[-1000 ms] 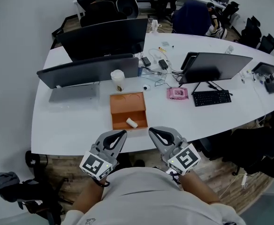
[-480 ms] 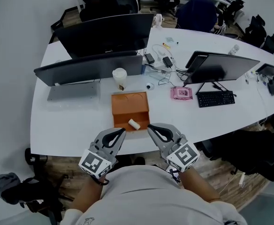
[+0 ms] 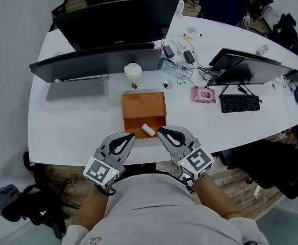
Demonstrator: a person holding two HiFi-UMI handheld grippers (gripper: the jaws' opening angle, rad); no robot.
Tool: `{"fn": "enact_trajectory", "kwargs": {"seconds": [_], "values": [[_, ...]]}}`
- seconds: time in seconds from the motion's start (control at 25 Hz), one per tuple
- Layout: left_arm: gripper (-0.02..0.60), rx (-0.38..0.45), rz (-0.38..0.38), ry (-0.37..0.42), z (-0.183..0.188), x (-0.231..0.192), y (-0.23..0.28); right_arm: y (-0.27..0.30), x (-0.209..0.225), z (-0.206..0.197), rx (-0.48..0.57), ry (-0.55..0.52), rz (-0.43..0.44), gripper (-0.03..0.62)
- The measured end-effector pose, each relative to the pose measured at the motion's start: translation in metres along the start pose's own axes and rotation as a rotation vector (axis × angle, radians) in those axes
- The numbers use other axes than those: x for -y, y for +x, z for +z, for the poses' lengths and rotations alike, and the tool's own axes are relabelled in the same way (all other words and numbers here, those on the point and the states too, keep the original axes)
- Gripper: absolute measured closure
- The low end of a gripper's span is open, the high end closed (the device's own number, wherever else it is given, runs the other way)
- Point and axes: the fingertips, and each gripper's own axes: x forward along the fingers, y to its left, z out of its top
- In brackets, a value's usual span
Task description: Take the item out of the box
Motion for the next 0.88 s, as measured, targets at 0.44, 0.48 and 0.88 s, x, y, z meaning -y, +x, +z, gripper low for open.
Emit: {"fn": "enact_trajectory", "kwargs": {"seconds": [0.44,0.48,0.88], "values": [[0.583,-0.096,-0.027,-0.03,-0.072,-0.05,0.016,0.077,0.027,-0.111,-0.254,0.09,0.019,0.517],[0.583,-0.106,-0.033,-0.033,-0.08,-0.055,0.017,0.085,0.028,-0.122,-0.283,0.098,0.022,0.508],[0.583,-0.177,-0.052,-0.06,-0.132,-0.096,0.024,0.136,0.041,-0.238,-0.601,0.158,0.033,0.463]]}}
